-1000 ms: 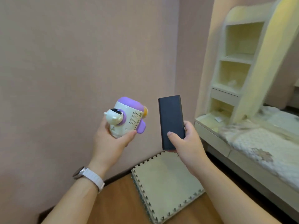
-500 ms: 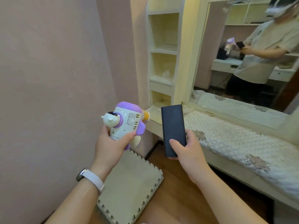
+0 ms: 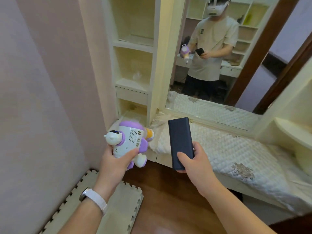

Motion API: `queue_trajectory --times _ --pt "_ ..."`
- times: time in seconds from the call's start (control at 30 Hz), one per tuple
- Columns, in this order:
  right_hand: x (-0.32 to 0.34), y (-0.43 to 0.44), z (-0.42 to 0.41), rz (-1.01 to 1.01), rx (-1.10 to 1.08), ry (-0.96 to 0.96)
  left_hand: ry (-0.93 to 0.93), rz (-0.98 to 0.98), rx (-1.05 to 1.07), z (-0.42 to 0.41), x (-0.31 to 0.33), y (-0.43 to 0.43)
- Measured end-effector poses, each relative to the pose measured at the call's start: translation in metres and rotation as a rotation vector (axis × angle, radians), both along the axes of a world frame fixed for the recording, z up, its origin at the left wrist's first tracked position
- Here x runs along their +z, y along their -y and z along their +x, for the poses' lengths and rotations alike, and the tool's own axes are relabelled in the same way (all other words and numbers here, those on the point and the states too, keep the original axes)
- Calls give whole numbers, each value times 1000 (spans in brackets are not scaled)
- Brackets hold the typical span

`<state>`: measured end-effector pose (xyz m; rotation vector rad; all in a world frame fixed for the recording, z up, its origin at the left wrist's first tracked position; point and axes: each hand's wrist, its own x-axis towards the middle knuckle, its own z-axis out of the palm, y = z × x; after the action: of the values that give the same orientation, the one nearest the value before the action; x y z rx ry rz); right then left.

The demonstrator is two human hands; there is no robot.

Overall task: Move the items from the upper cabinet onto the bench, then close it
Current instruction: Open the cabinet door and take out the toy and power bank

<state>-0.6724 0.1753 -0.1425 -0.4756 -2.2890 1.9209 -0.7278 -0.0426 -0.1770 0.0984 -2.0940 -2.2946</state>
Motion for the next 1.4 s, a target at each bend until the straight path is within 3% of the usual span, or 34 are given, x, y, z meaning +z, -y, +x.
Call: queue_trajectory --times 0.33,0.5,0.97,1.4 --pt "-22 -52 -52 3 -141 48 103 48 -154 -89 -26 -62" --pt "-42 -98 -94 -47 -163 60 131 53 -150 -126 -38 -112" --pt "-98 -261 -224 -131 -31 193 289 -158 -1 -223 -48 -251" --pt "-159 -273 -290 -149 -4 372 531 -140 55 -302 -106 -290"
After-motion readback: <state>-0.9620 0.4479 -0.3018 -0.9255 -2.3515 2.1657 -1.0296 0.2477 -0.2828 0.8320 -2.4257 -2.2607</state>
